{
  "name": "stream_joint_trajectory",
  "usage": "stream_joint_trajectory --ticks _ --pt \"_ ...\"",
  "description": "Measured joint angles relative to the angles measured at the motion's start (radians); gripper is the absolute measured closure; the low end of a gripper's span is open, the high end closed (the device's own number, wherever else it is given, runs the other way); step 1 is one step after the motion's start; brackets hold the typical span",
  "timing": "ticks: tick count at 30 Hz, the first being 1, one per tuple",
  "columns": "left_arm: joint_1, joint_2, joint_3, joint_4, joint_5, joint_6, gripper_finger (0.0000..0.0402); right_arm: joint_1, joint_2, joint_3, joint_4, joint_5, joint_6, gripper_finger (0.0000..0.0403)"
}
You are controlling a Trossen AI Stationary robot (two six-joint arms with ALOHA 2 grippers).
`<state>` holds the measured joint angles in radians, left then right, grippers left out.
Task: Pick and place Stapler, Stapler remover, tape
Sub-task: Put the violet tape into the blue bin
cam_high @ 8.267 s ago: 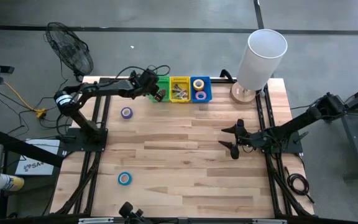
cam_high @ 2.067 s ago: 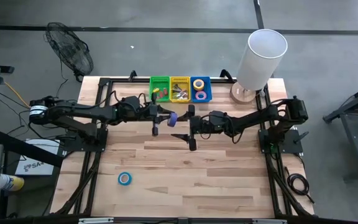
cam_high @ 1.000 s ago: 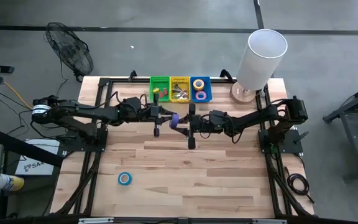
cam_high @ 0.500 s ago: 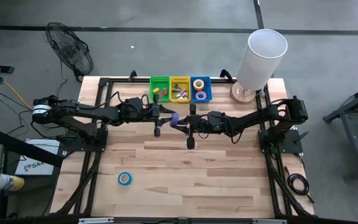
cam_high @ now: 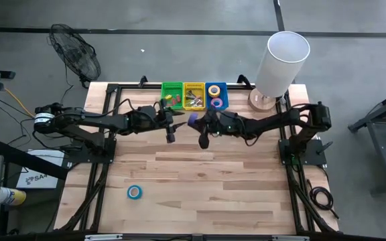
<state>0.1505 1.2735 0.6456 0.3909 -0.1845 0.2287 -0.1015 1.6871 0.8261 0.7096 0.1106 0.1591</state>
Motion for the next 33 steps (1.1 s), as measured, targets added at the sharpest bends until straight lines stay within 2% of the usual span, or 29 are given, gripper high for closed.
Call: stream_joint_trajectory --ticks 6,13,17,27,30,33 --pt "0.0 -0.004 0.0 -0.039 -0.112 0.003 0.0223 -0.102 0.0 0.0 -0.098 -0.001 0.099 0.037" --pt "0.0 -0.004 0.0 -0.061 -0.149 0.003 0.0222 -0.244 0.0 0.0 -0.209 -0.01 0.18 0.037" --pt "0.0 -0.004 0.0 -0.067 -0.152 0.003 0.0222 -0.32 0.002 0.067 -0.412 -0.035 0.207 0.037" --pt "0.0 -0.004 0.001 -0.08 -0.152 0.002 0.0222 -0.417 0.002 0.361 -0.986 -0.04 0.147 0.037" --pt "0.0 -0.005 0.001 -0.081 -0.152 0.002 0.0222 -0.435 0.002 0.402 -1.085 -0.047 0.13 0.037" --pt "0.0 -0.005 0.002 -0.081 -0.151 0.002 0.0222 -0.453 0.002 0.41 -1.11 -0.067 0.125 0.037"
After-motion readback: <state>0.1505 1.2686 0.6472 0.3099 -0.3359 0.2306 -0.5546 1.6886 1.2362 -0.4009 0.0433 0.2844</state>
